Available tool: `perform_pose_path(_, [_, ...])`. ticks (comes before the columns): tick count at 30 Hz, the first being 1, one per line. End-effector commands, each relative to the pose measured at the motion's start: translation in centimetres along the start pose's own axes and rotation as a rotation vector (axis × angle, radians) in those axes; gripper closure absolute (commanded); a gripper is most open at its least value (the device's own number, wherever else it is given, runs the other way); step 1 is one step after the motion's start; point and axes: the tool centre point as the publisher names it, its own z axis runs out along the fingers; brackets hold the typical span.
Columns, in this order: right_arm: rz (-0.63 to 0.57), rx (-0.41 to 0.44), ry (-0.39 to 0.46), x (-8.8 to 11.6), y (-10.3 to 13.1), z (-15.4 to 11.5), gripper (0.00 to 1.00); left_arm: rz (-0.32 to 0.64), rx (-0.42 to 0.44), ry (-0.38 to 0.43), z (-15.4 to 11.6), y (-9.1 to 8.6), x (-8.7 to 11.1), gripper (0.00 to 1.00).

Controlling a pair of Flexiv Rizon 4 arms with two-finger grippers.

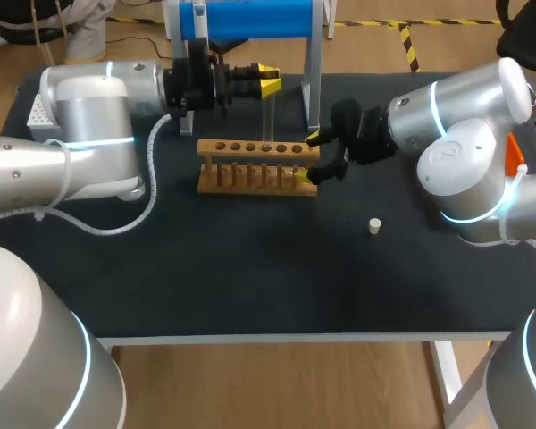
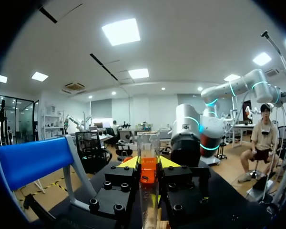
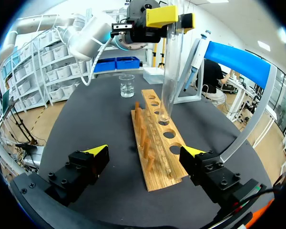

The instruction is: Invert the test tube, pick up the pipette, mount the tip to pipette, aspirate from beaker and dispense into the tube, eject the tip, return the pipette, and cap with the stopper.

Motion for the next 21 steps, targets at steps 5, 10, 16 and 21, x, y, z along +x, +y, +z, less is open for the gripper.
perform_pose_path(5, [0.0, 0.001, 0.002, 0.0, 0.0, -0.1, 0.0, -0.005, 0.004, 0.0, 0.0, 0.5, -0.3, 1.0])
perform_pose_path(10, [0.0, 0.001, 0.002, 0.0, 0.0, -0.1, 0.0, -0.013, 0.002, 0.002, 0.0, 0.9, -0.3, 1.0])
perform_pose_path(16, [0.0, 0.001, 0.002, 0.0, 0.0, -0.1, 0.0, -0.02, 0.0, -0.002, -0.1, 1.3, -0.3, 1.0])
perform_pose_path(21, [0.0, 0.001, 0.002, 0.0, 0.0, -0.1, 0.0, -0.023, -0.004, -0.004, -0.1, 1.7, -0.3, 1.0])
